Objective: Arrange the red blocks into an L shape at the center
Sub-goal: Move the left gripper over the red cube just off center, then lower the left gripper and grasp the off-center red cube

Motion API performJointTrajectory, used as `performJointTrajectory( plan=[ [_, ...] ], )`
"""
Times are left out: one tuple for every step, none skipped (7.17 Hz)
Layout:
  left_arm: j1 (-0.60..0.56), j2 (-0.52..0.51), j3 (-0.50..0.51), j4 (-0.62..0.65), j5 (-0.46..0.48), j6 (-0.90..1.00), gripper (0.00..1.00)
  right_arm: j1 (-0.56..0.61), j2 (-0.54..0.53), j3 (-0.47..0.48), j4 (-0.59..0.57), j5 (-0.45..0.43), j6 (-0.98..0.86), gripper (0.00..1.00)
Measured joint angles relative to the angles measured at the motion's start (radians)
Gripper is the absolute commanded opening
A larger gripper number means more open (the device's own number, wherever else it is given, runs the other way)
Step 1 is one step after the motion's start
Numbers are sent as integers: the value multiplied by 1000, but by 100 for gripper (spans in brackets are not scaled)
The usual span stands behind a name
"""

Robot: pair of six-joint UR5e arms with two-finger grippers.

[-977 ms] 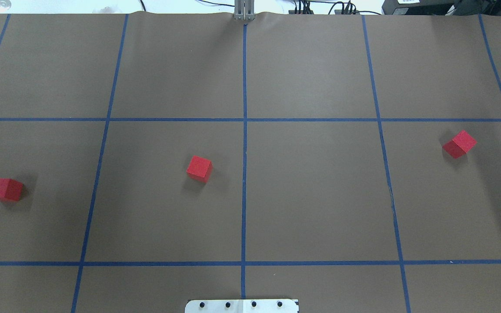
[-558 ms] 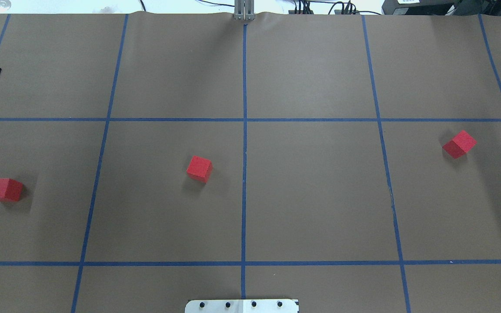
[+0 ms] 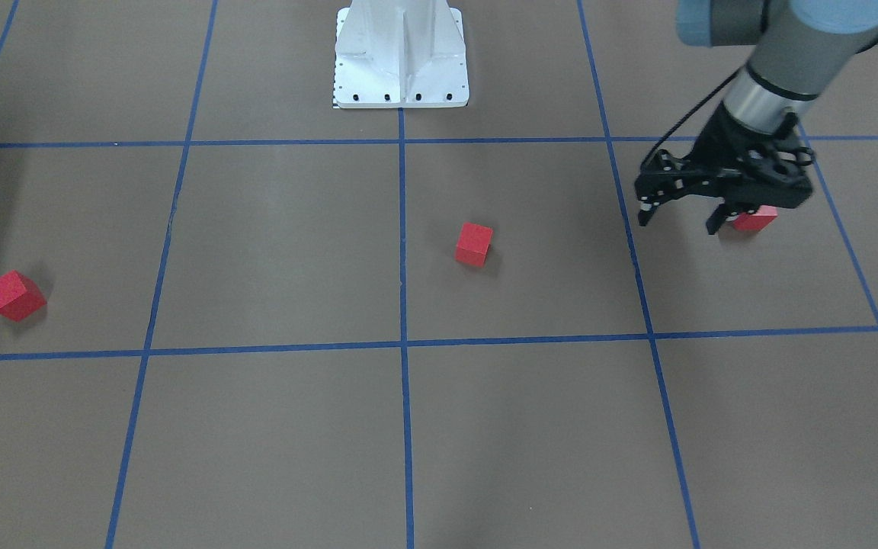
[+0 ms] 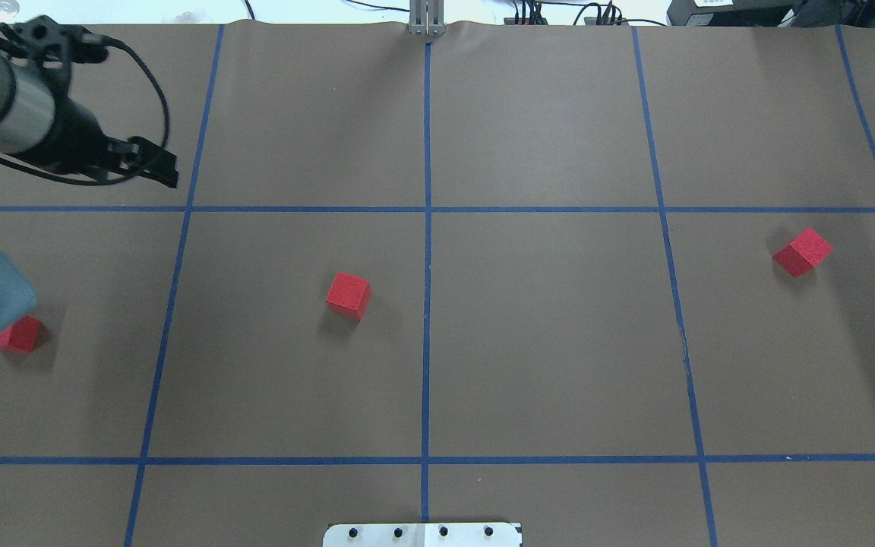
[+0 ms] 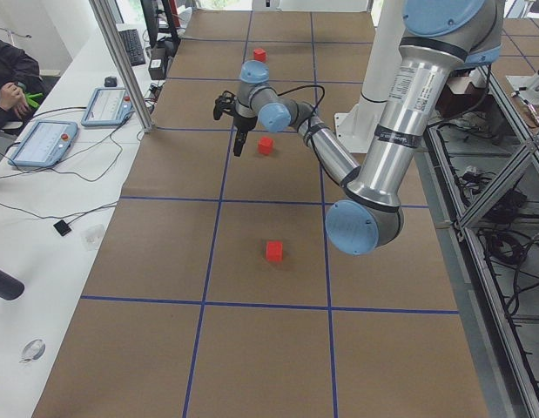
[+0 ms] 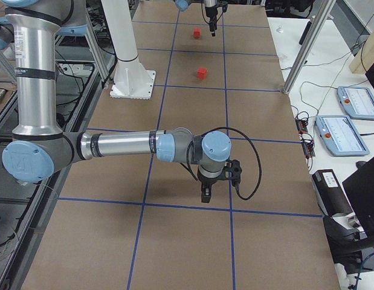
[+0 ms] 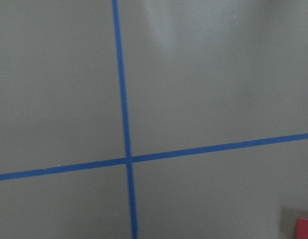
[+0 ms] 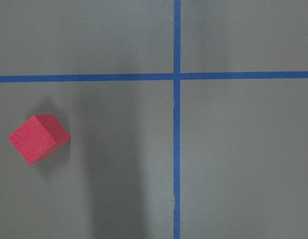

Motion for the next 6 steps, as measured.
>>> performJointTrajectory(
  plan=[
    [95,-25,7,-2,96,-28,100,0,0,0,0,0,0,99],
    [157,-55,27,-5,151,-61,100,0,0,0,0,0,0,99],
    [204,-93,61,-7,189,-93,100,0,0,0,0,0,1,99],
    [241,-131,103,-11,230,-108,100,0,0,0,0,0,1,99],
    [270,-167,148,-16,261,-114,100,0,0,1,0,0,1,99],
    [285,-188,182,-23,275,-117,100,0,0,1,0,0,1,99]
  ],
)
